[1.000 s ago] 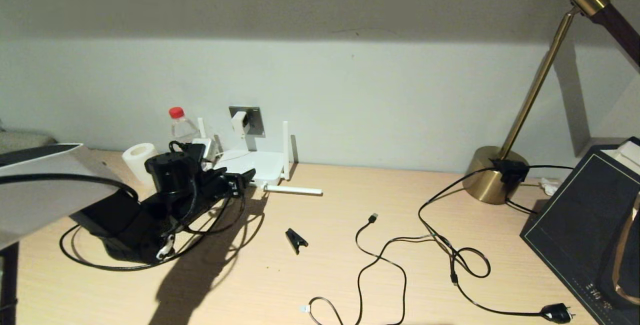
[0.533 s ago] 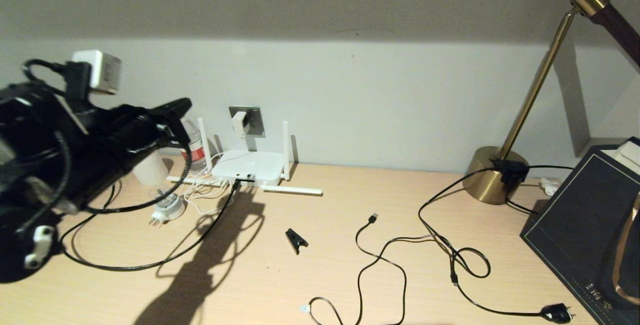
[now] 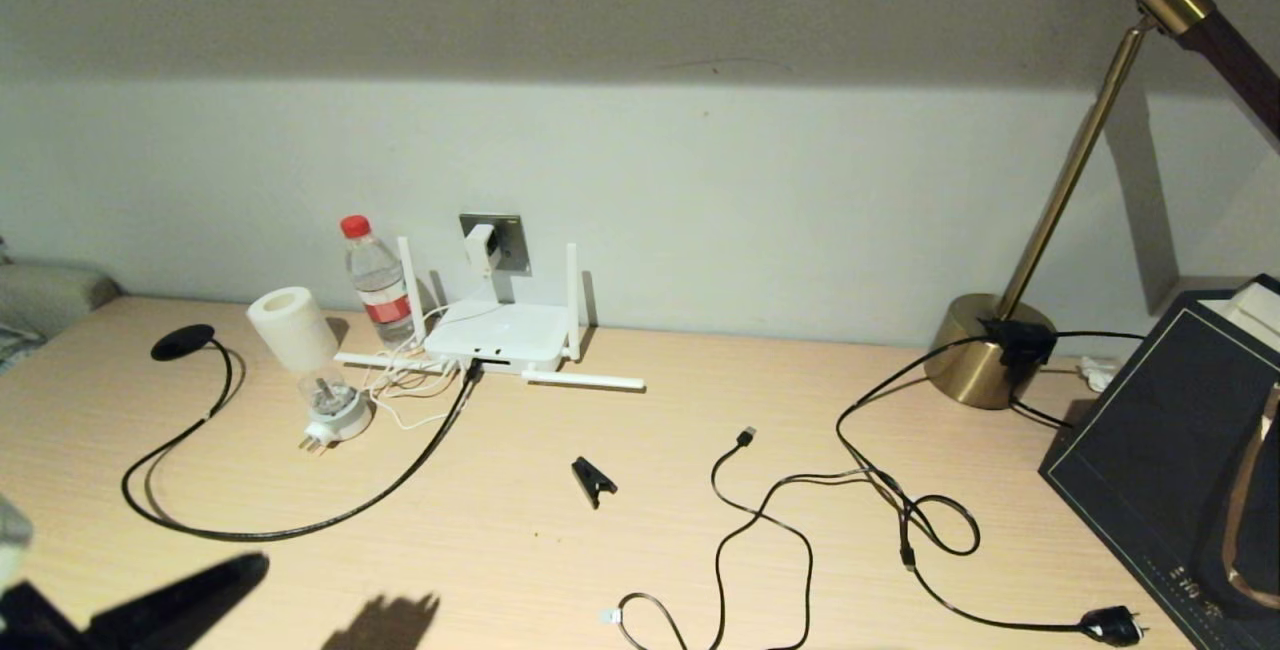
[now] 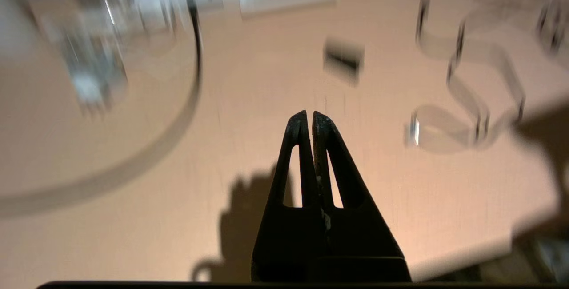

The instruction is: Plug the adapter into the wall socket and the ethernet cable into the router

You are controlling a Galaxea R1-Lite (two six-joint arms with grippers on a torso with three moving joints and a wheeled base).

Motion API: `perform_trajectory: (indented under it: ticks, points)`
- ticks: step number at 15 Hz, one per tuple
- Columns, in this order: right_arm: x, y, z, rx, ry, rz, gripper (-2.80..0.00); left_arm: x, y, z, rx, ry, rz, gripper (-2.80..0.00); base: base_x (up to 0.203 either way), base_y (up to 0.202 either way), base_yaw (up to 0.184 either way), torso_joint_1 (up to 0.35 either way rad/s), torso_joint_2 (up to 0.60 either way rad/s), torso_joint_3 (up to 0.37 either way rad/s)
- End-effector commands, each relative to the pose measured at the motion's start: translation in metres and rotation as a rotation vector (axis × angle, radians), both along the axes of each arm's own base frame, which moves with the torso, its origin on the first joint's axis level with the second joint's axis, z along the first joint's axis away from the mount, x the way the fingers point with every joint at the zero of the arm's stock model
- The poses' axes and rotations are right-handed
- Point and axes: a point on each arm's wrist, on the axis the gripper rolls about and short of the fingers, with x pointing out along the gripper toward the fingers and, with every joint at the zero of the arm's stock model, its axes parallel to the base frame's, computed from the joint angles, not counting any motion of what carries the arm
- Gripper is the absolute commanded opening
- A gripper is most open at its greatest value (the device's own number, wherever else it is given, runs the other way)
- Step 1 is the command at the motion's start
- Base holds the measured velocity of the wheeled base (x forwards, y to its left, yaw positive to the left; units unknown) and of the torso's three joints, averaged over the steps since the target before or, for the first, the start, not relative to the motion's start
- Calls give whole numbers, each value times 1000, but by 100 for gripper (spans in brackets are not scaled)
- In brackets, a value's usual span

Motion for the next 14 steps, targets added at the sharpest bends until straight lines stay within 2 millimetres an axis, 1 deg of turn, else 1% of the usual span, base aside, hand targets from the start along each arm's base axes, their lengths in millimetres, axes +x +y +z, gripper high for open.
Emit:
perform_trajectory:
  ticks: [1, 2, 4, 6, 8, 10, 12, 14]
  points:
    - [0, 0, 0, 0, 1, 1, -280, -36, 7, -42, 26, 43, 38, -280, 0, 0, 0, 0, 0, 0]
    - [0, 0, 0, -1, 3, 0, -280, -45, 9, -56, 43, 61, 64, -280, 0, 0, 0, 0, 0, 0]
    - [0, 0, 0, -2, 1, 0, -280, -63, 12, -66, 42, 60, 118, -280, 0, 0, 0, 0, 0, 0]
    - [0, 0, 0, -1, 1, 0, -280, -79, 14, -70, 34, -40, 221, -280, 0, 0, 0, 0, 0, 0]
    - [0, 0, 0, -5, 3, 0, -280, -93, 14, -74, 23, -215, 220, -280, 0, 0, 0, 0, 0, 0]
    - [0, 0, 0, -2, 2, 0, -280, -97, 14, -76, 24, -304, 216, -280, 0, 0, 0, 0, 0, 0]
    - [0, 0, 0, -7, 1, 0, -280, -94, 13, -77, 2, -300, 221, -280, 0, 0, 0, 0, 0, 0]
    - [0, 0, 0, -7, 1, 0, -280, -94, 14, -77, -80, -281, 244, -280, 0, 0, 0, 0, 0, 0]
